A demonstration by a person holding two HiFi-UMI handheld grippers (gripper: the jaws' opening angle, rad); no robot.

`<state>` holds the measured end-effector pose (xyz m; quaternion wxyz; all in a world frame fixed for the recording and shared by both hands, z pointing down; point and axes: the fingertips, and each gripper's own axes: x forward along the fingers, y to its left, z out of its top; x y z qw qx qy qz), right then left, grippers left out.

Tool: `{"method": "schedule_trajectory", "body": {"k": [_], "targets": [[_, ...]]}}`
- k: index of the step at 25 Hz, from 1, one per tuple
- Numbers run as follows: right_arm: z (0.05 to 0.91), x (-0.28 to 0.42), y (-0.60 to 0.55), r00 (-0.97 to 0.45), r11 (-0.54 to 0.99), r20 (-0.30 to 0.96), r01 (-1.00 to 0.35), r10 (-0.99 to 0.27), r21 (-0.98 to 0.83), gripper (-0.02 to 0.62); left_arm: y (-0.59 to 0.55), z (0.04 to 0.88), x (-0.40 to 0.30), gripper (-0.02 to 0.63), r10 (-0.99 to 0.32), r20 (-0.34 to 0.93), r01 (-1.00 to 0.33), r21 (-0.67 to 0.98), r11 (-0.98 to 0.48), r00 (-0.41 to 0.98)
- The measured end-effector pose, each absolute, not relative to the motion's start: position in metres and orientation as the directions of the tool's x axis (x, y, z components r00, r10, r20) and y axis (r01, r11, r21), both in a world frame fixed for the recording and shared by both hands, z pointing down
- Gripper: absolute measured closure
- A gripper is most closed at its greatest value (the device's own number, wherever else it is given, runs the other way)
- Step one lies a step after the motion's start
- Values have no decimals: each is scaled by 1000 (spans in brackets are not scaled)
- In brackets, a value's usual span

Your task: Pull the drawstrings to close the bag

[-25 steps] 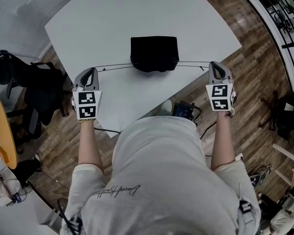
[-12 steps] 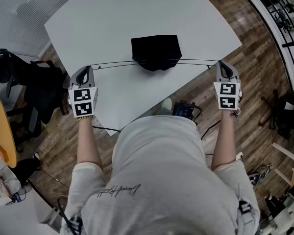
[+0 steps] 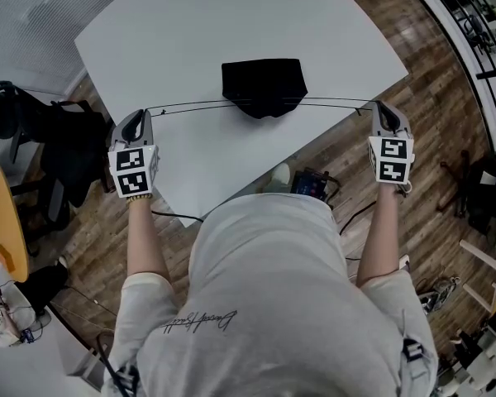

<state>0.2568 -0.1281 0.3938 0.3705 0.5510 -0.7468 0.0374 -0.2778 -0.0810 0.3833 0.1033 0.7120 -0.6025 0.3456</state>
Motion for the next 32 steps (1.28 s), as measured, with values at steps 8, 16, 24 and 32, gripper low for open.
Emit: {"method": "schedule_trajectory", "body": {"k": [8,16,24,32], "targets": [[395,256,-128,-125,392,592,-851,-796,349,571,-83,379,-276,581,-797,604,-925,-286,-250,28],[394,257,-124,-119,385,592,-856,-797,346,571,-81,370,-269,591,-812,583,-927,-278,-251,45],[392,246,-119,-173,392,575,-875,-799,282,571,-86,355,-243,592,-842,525,-954,-169,-247,125],[382,209,-120,-292,449,527,-871,-798,197,572,-85,354,-190,592,-841,483,-940,-95,-327,243]]}}
